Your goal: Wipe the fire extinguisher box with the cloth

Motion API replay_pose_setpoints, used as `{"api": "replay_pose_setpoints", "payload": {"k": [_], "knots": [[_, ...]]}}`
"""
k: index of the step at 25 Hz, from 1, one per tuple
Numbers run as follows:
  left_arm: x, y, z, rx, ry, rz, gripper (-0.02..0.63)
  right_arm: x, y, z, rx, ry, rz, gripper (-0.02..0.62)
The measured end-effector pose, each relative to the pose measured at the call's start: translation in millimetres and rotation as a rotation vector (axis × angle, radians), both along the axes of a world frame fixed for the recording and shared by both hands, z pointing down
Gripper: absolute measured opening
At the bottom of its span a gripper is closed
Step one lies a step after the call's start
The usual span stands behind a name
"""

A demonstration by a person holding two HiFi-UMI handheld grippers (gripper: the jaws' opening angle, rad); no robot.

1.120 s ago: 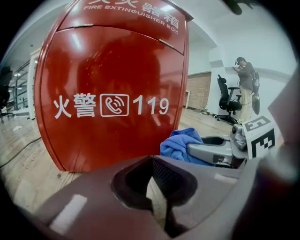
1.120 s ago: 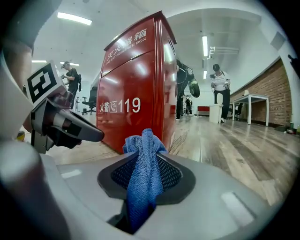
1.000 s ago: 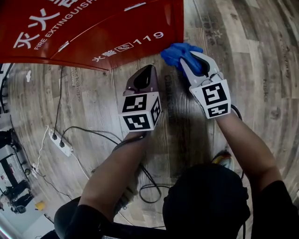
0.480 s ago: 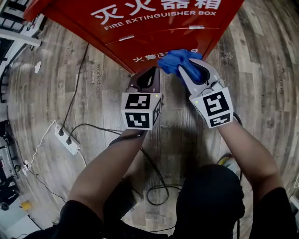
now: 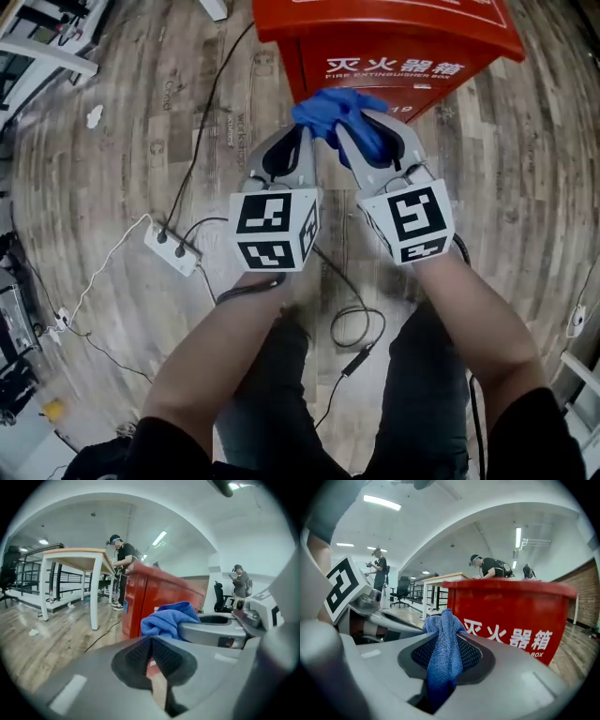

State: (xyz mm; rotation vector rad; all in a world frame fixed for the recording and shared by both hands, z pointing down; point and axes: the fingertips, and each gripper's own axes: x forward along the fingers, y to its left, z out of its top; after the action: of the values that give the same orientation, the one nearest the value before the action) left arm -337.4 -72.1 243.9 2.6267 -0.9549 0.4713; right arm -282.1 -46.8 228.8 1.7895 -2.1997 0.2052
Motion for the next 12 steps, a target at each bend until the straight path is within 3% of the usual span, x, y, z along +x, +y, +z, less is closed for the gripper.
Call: {"api": "replay_pose_setpoints", "payload": {"k": [4, 9, 12], "knots": [[-41.6, 0.3, -113.6, 0.019, 0.018, 0.041, 0.000, -39.5, 6.4, -105.9, -0.009, -0.036, 0.067, 0.112], [-98.0, 2.0, -249.6, 0.043, -0.026, 0.124, 0.000, -71.6, 18.9, -217.7, -0.096, -0.049, 0.191, 0.112], [-125.8, -3.6, -325.0, 0.055, -0.030, 0.139, 0.000, -84.6, 11.9, -286.7, -0.087, -0.084, 0.242, 0.112]]}}
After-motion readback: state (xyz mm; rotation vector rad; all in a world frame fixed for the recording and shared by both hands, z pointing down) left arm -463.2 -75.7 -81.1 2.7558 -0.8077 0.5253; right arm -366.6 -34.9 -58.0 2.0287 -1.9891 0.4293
